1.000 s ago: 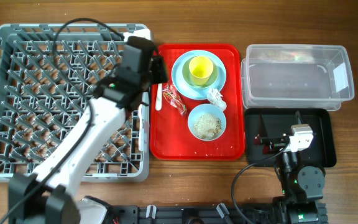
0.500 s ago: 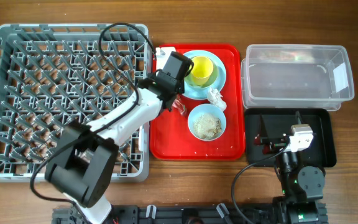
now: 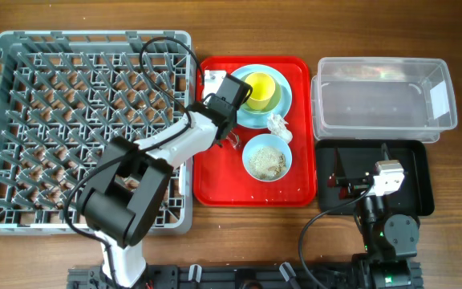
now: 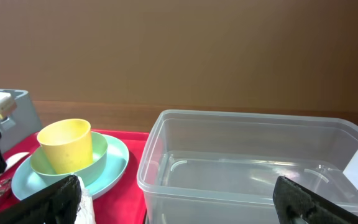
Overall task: Sort waste into correct bins and load items into the dishwasher rack
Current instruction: 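Move the left gripper back to the tray and grasp the white spoon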
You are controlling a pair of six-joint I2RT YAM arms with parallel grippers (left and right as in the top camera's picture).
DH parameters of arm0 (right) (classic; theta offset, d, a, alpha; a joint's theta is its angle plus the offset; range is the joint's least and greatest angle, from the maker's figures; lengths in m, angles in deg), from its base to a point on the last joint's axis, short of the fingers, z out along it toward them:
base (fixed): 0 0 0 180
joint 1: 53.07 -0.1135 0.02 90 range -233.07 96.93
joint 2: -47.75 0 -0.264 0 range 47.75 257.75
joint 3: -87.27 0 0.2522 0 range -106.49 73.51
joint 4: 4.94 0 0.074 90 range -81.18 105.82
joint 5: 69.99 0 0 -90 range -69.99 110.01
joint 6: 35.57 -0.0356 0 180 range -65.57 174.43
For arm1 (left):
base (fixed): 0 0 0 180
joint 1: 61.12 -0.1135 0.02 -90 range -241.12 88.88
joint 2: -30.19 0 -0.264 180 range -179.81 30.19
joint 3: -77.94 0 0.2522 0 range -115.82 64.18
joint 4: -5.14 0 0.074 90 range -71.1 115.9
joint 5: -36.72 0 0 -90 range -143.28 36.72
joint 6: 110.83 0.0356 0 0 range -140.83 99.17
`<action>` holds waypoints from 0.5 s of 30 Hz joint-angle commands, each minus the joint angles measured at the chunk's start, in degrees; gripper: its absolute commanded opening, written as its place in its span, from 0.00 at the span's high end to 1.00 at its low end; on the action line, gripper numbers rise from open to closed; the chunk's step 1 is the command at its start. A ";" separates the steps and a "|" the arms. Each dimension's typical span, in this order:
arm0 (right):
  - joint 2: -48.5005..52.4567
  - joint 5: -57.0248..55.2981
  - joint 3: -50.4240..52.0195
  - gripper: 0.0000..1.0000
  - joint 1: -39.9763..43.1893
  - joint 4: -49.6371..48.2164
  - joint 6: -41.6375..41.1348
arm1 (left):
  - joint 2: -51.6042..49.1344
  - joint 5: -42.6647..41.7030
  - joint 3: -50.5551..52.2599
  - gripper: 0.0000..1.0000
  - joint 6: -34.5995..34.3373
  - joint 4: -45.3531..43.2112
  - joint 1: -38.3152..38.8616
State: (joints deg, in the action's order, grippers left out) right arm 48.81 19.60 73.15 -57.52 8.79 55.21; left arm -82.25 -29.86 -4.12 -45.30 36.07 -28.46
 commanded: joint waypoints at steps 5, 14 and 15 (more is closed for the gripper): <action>-0.09 0.50 0.07 0.00 -0.20 -0.33 0.57 | -4.46 4.61 -1.09 0.85 0.04 -1.53 0.11; -0.09 0.52 0.07 0.00 -0.20 -0.33 0.57 | -4.04 7.39 -1.22 0.84 0.31 -1.79 0.57; -0.09 0.50 0.07 0.00 -0.20 -0.33 0.57 | -3.30 8.52 -1.44 0.84 0.37 -1.73 0.83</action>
State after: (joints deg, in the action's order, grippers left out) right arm 48.81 19.60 73.15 -57.52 8.79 55.21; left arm -86.06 -25.55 -4.47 -45.27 34.28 -28.41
